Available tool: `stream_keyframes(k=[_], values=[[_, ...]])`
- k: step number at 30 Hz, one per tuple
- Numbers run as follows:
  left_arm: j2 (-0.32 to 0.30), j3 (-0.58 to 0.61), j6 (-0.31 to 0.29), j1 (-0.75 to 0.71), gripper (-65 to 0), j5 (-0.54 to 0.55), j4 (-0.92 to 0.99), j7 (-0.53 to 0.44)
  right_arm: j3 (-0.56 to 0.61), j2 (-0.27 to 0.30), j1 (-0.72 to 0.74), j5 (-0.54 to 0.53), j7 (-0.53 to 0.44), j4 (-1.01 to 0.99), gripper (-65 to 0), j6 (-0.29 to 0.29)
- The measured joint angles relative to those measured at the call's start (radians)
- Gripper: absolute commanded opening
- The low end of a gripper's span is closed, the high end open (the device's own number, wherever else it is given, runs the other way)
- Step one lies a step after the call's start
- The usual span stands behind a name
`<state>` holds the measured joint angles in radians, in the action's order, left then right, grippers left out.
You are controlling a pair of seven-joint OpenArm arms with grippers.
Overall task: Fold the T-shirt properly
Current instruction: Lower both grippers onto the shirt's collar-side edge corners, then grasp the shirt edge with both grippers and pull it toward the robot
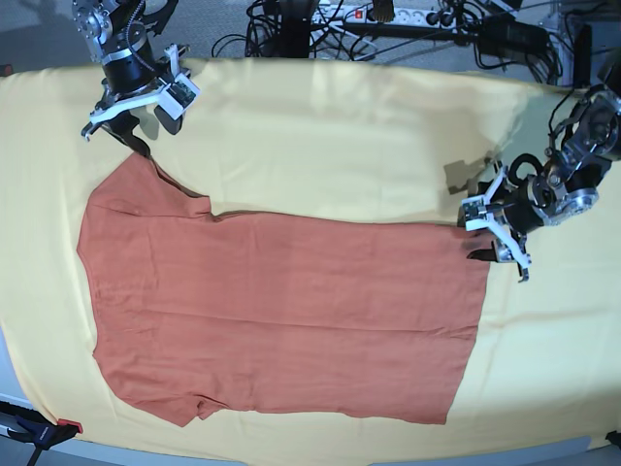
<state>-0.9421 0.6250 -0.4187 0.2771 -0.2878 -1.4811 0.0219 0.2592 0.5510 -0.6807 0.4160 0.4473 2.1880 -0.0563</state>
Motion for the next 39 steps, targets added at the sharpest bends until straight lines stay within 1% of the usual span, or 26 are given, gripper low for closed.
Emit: stream_keyframes(k=[2,3,4,8,10,13,14,15,16,17,18,20,21,22,23,26,27,29,31,36,39], values=[[0.01,0.02,0.0,0.026,-32.6,0.0,0.019,0.0,-0.014,0.0,0.019,-0.058,0.002,-0.014,-28.6,-0.002],[0.018,0.024,0.0,0.036,-34.5,0.0,0.029,0.0,-0.024,0.0,0.032,-0.069,0.002,-0.03,-28.6,-0.013],[0.027,0.024,-0.006,0.046,-37.4,-0.001,0.037,0.004,-0.034,0.0,0.046,-0.092,0.002,-0.052,-28.6,-0.022],[0.042,0.027,-0.007,0.05,-51.3,-0.006,0.043,0.014,-0.055,0.0,0.099,-0.087,0.005,-0.156,-28.7,-0.035],[0.043,0.029,-0.013,0.05,-55.5,-0.006,0.043,0.015,-0.058,0.0,0.126,-0.089,-0.008,-0.192,-28.7,-0.056],[0.045,0.029,-0.022,0.05,-58.1,-0.005,0.043,0.014,-0.058,0.0,0.173,-0.162,-0.008,-0.221,-28.7,-0.105],[0.045,0.029,-0.023,0.05,-58.1,-0.005,0.043,0.015,-0.059,0.0,0.185,-0.174,-0.01,-0.226,-29.0,-0.117],[0.045,0.029,-0.023,0.05,-58.1,-0.005,0.043,0.016,-0.058,0.0,0.198,-0.179,-0.014,-0.233,-30.0,-0.117],[0.045,0.029,-0.023,0.05,-58.1,-0.006,0.043,0.016,-0.058,0.0,0.211,-0.187,-0.014,-0.242,-32.7,-0.117],[0.045,0.029,-0.023,0.05,-58.1,-0.005,0.043,0.016,-0.058,0.0,0.223,-0.186,-0.014,-0.252,-37.2,-0.117],[0.045,0.029,-0.023,0.05,-58.3,-0.005,0.043,0.016,-0.058,0.0,0.235,-0.189,-0.014,-0.264,-43.7,-0.121],[0.045,0.029,-0.023,0.05,-60.6,-0.005,0.043,0.015,-0.056,-0.001,0.256,-0.191,0.01,-0.283,-61.4,-0.128],[0.045,0.029,-0.026,0.05,-63.1,-0.005,0.043,0.016,-0.056,0.0,0.258,-0.191,0.039,-0.286,-65.0,-0.126],[0.045,0.029,-0.026,0.05,-65.0,-0.005,0.043,0.016,-0.056,0.002,0.257,-0.189,0.046,-0.286,-65.0,-0.102],[0.045,0.029,-0.027,0.053,-65.0,0.018,0.043,0.029,-0.056,0.008,0.254,-0.188,0.061,-0.285,-65.0,-0.088],[0.042,0.031,-0.037,0.072,-65.0,0.097,0.032,0.084,-0.055,0.047,0.255,-0.188,0.107,-0.253,-65.0,-0.072],[0.035,0.031,-0.05,0.08,-65.0,0.109,0.02,0.103,-0.054,0.065,0.254,-0.187,0.118,-0.231,-65.0,-0.068],[0.01,0.036,-0.052,0.083,-65.0,0.142,-0.015,0.114,-0.054,0.109,0.243,-0.186,0.146,-0.198,-65.0,-0.067],[-0.024,0.037,-0.063,0.083,-65.0,0.161,-0.06,0.117,-0.055,0.156,0.214,-0.185,0.154,-0.169,-65.0,-0.066],[-0.111,0.037,-0.191,0.083,-65.0,0.232,-0.182,0.119,-0.054,0.229,0.135,-0.188,0.198,-0.092,-65.0,-0.08],[-0.162,0.037,-0.232,0.084,-65.0,0.267,-0.232,0.117,-0.054,0.268,0.081,-0.188,0.216,-0.059,-65.0,-0.078]])
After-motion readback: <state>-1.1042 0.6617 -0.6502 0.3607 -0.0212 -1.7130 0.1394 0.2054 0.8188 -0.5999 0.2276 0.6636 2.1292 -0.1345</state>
